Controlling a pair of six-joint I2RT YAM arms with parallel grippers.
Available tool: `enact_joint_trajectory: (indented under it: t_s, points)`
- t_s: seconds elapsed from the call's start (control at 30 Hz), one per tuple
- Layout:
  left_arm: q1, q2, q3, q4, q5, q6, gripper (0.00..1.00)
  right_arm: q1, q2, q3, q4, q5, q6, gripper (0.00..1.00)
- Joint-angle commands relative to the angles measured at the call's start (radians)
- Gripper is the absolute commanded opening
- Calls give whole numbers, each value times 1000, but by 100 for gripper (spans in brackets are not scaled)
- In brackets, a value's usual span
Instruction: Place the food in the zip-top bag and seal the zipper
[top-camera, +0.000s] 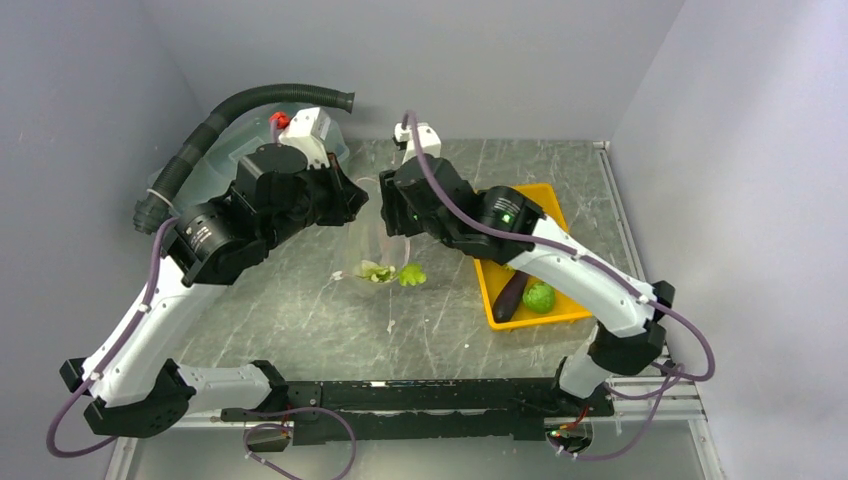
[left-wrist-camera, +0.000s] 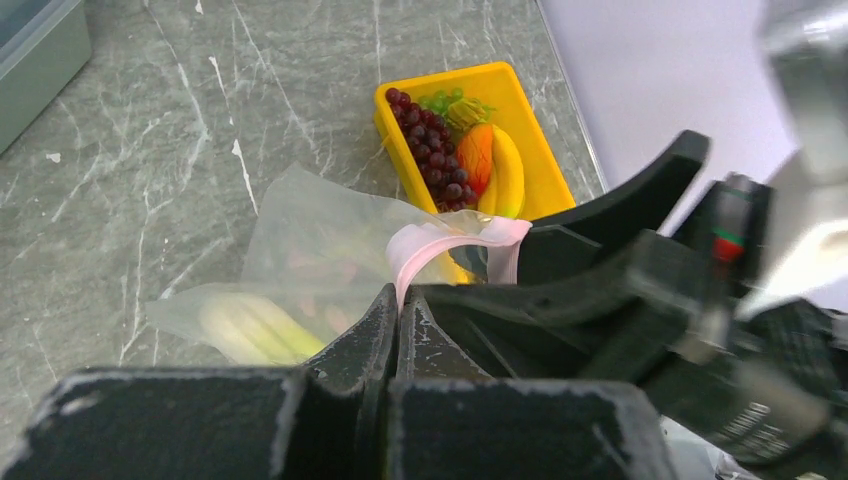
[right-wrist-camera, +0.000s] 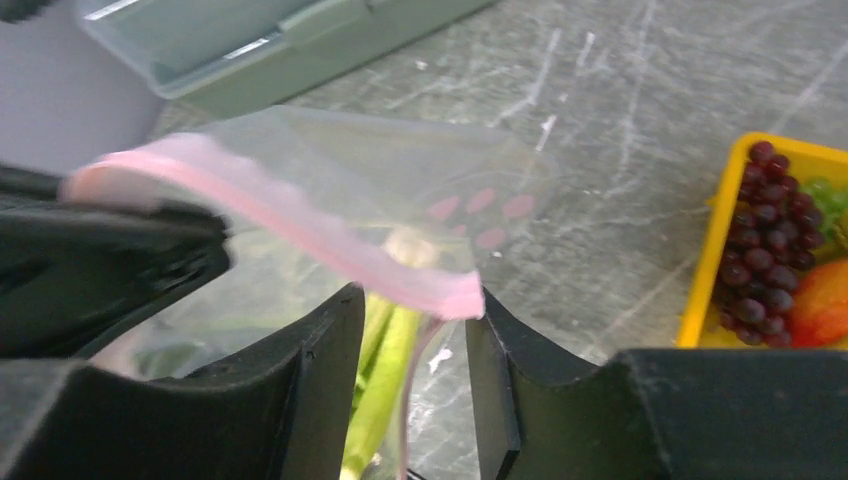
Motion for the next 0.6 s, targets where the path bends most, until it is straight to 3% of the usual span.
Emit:
enact_joint_trajectory:
  t_s: [0.0, 0.17, 0.2, 0.3, 0.47, 0.57]
  points:
    - [3, -36, 0, 57, -9, -4, 0, 6, 44, 77, -118, 134, -32, 39]
    - [5, -51, -13, 42, -35, -4, 0, 5, 51, 81, -119, 137, -47, 3]
    - [5, -56, -19, 39, -41, -4, 0, 4, 52, 84, -122, 138, -51, 0]
    - [5, -79, -55, 38, -69, -4, 0, 5, 60, 143, -126, 144, -98, 0]
    - [6, -85, -73, 13, -44, 5, 0, 4, 127, 428, -184, 243, -211, 0]
    - [6, -78, -81, 9, -13, 4, 0, -84, 95, 239, -73, 144, -282, 0]
